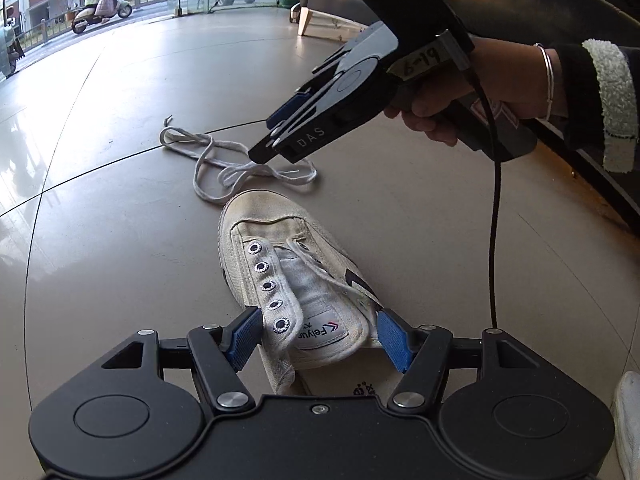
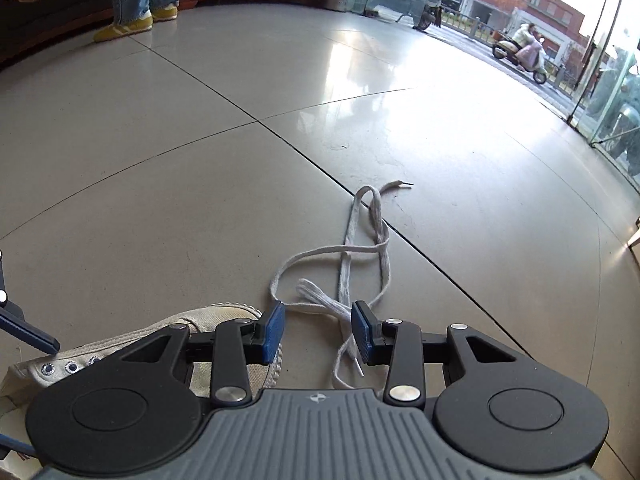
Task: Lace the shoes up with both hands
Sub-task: 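Grasp the white shoelace end with the right gripper and pull it out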
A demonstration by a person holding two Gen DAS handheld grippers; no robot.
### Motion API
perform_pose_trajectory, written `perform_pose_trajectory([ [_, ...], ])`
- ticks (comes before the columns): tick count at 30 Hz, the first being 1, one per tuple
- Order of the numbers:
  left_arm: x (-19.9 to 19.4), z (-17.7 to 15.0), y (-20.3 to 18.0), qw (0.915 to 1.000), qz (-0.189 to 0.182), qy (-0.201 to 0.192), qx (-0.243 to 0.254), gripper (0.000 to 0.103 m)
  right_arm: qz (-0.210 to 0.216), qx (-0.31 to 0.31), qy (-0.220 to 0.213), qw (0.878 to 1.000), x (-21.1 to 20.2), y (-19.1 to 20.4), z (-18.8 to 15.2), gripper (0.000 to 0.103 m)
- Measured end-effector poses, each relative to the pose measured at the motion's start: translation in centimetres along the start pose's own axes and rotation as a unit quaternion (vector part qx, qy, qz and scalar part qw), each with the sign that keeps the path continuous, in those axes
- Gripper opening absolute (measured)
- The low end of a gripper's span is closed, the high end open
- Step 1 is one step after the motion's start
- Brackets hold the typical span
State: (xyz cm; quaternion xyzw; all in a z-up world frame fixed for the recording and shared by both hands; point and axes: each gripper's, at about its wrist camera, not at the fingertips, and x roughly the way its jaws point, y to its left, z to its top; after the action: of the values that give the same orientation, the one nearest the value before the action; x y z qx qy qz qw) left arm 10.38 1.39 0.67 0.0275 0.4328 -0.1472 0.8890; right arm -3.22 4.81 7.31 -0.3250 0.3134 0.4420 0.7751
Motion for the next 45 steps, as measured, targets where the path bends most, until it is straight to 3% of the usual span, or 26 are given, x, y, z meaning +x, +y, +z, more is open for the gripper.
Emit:
perform_pose_trajectory([
  [3, 0.1, -0.3, -0.3, 0.9999, 0.006, -0.002, 0.014, 0.060, 0.015, -0.028, 0.015, 0.999, 3.6, -1.9, -0.3, 0.040],
  [7, 0.2, -0.4, 0.2, 0.9999, 0.005, -0.001, 0.012, 0.061, 0.024, -0.032, 0.043, 0.998, 4.9, -2.4, -0.1, 0.038],
  [9, 0.3, -0.3, 0.2, 0.9999, 0.006, 0.000, 0.010, 0.062, 0.029, -0.018, 0.055, 0.998, 5.6, -2.8, 0.0, 0.032],
  [11, 0.2, -0.2, 0.0, 0.9999, 0.007, -0.001, 0.013, 0.062, 0.037, 0.002, 0.061, 0.997, 5.3, -4.0, -0.7, 0.017],
  [13, 0.2, -0.2, -0.1, 0.9998, 0.008, -0.001, 0.016, 0.063, 0.039, 0.022, 0.063, 0.997, 4.4, -4.8, -1.4, 0.008],
  [16, 0.1, -0.2, -0.3, 0.9997, 0.011, -0.002, 0.023, 0.063, 0.041, 0.036, 0.054, 0.997, 4.3, -6.0, -2.9, 0.004],
  [19, 0.3, -0.2, -0.4, 0.9997, 0.013, -0.001, 0.022, 0.064, 0.039, 0.078, 0.025, 0.996, 3.0, -8.5, -2.9, 0.004],
  [23, 0.5, -0.1, 0.0, 0.9999, 0.007, 0.002, 0.013, 0.063, 0.039, 0.136, -0.036, 0.989, -4.7, -10.8, -3.8, 0.004],
  [27, 0.5, -0.1, 0.1, 0.9999, 0.004, 0.004, 0.010, 0.063, 0.060, 0.129, -0.054, 0.988, -8.3, -12.3, -5.3, 0.004],
  [30, 0.4, 0.0, 0.2, 1.0000, -0.001, 0.005, 0.005, 0.063, 0.068, 0.095, -0.011, 0.993, -9.6, -11.7, -7.4, 0.004],
  [34, 0.5, 0.1, -0.1, 1.0000, -0.002, 0.004, 0.005, 0.063, 0.080, 0.073, 0.055, 0.993, -6.7, -12.3, -10.0, 0.004],
  [37, 0.4, 0.1, -0.3, 0.9999, -0.001, 0.006, 0.012, 0.063, 0.082, 0.084, 0.085, 0.989, -8.2, -12.6, -12.0, 0.004],
  [45, 0.5, 0.0, -0.4, 0.9999, -0.002, 0.007, 0.013, 0.063, 0.032, 0.131, 0.147, 0.980, -5.7, -16.8, -12.5, 0.009],
])
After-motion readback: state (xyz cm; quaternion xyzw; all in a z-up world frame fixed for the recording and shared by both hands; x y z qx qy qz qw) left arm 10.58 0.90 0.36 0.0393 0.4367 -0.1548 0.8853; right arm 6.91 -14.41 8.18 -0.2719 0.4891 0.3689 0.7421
